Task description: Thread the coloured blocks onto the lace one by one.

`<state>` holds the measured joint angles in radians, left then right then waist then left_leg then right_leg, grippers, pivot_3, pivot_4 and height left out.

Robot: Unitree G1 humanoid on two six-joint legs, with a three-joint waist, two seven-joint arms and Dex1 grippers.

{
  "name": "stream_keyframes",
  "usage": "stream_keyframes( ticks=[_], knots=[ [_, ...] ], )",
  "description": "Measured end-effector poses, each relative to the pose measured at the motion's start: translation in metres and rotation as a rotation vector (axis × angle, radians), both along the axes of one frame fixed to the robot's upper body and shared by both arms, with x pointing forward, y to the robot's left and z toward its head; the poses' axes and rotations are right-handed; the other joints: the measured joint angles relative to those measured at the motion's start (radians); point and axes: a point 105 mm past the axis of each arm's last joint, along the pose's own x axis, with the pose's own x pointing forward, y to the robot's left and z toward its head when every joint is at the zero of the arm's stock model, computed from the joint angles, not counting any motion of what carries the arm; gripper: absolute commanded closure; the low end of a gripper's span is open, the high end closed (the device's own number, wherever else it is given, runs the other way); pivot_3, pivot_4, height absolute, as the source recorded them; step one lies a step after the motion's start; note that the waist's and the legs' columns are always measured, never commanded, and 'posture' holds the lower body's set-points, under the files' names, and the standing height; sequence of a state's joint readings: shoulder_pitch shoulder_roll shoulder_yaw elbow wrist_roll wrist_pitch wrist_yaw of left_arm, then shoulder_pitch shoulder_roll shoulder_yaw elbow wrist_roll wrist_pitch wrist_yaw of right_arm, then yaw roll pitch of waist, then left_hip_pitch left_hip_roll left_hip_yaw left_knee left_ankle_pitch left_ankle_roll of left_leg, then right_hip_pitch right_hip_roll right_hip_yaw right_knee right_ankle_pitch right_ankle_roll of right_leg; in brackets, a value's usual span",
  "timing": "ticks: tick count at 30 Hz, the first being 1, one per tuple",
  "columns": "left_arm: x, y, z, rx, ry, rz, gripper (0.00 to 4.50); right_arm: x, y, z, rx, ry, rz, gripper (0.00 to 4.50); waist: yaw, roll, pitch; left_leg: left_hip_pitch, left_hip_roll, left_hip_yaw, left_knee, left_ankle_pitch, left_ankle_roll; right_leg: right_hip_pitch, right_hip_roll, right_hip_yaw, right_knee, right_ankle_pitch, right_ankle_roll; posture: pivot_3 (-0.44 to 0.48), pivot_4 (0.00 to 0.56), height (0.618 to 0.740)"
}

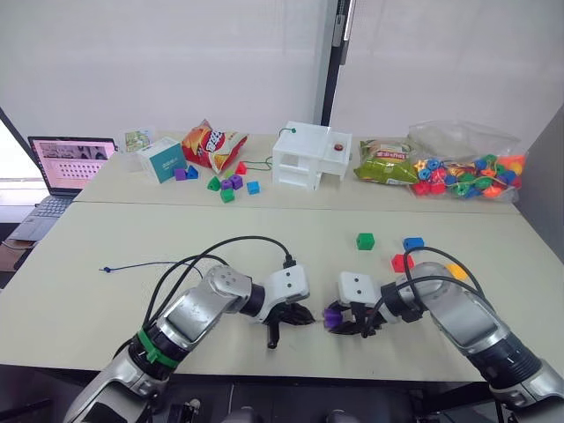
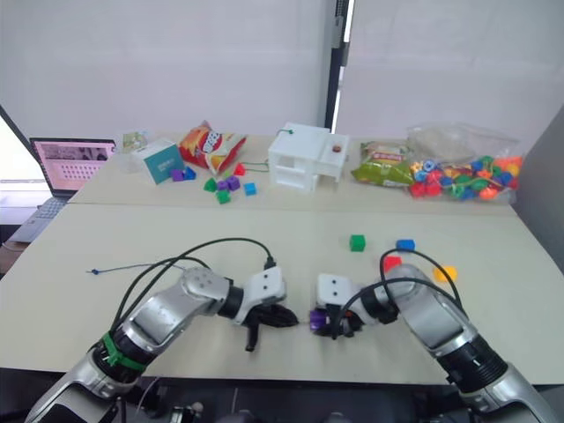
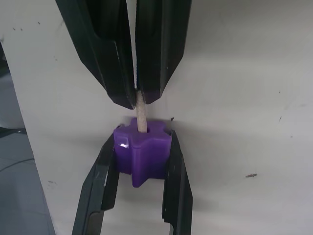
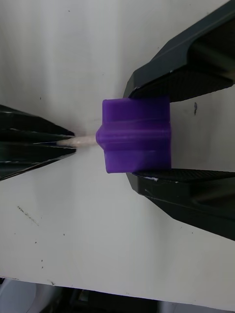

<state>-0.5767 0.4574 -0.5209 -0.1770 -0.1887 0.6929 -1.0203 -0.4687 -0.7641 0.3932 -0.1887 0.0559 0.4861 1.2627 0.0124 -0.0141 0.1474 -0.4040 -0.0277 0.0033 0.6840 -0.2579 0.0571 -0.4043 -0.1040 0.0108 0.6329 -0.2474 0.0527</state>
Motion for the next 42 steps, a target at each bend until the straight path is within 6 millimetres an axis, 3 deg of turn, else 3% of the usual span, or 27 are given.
stream_keyframes(
  ticks=[13, 20, 24, 27, 33, 40, 42],
  knots=[
    [0.009, -0.015, -0.007, -0.049, -0.011, 0.02, 4.5, 0.003, -0.004, 0.001, 0.002, -0.003, -0.054, 3.15, 0.002, 0.0, 0.0, 0.001, 0.0, 0.0, 0.001, 0.0, 0.0, 0.001, 0.0, 0.0, 0.0, 0.0, 0.0, 0.0, 0.15, 0.74],
    [0.014, 0.001, 0.002, -0.086, -0.058, 0.025, 2.23, 0.002, 0.0, 0.001, 0.013, -0.013, -0.054, 3.15, -0.004, 0.0, 0.0, 0.001, 0.0, 0.0, 0.001, 0.0, 0.0, -0.001, 0.0, 0.0, 0.003, 0.0, 0.0, 0.0, 0.15, 0.74],
    [0.013, 0.024, 0.009, -0.086, -0.071, 0.032, 2.23, 0.001, 0.0, 0.001, 0.015, -0.015, -0.054, 3.15, -0.007, 0.0, 0.0, 0.001, 0.001, 0.0, 0.001, 0.0, 0.0, -0.001, 0.0, 0.0, 0.003, 0.0, 0.0, 0.0, 0.15, 0.74],
    [0.011, 0.045, 0.0, -0.045, -0.063, 0.045, 2.23, 0.0, 0.0, 0.0, 0.015, -0.012, -0.055, 3.15, -0.006, 0.0, 0.0, 0.001, 0.001, 0.0, 0.0, 0.0, 0.0, -0.001, 0.0, 0.0, 0.003, 0.0, 0.0, 0.0, 0.15, 0.74],
    [0.015, 0.051, -0.015, -0.025, -0.09, 0.055, 2.23, 0.0, -0.002, 0.0, 0.013, -0.01, -0.058, 3.15, -0.001, 0.0, 0.0, 0.001, 0.0, 0.0, 0.001, 0.0, 0.0, 0.0, -0.001, 0.0, 0.002, 0.0, 0.0, 0.0, 0.15, 0.74],
    [0.011, 0.042, -0.018, -0.052, -0.073, 0.026, 4.36, 0.0, -0.001, 0.0, 0.015, -0.01, -0.056, 3.15, -0.002, 0.0, 0.0, 0.001, 0.0, 0.0, 0.001, 0.0, 0.0, 0.0, -0.001, 0.0, 0.003, 0.0, 0.0, 0.0, 0.15, 0.74],
    [0.01, 0.042, -0.018, -0.055, -0.074, 0.024, 4.43, 0.0, -0.001, 0.0, 0.015, -0.01, -0.056, 3.15, -0.001, 0.0, 0.0, 0.001, 0.0, 0.0, 0.001, 0.0, 0.0, 0.0, -0.001, 0.0, 0.003, 0.0, 0.0, 0.0, 0.15, 0.74]
  ],
)
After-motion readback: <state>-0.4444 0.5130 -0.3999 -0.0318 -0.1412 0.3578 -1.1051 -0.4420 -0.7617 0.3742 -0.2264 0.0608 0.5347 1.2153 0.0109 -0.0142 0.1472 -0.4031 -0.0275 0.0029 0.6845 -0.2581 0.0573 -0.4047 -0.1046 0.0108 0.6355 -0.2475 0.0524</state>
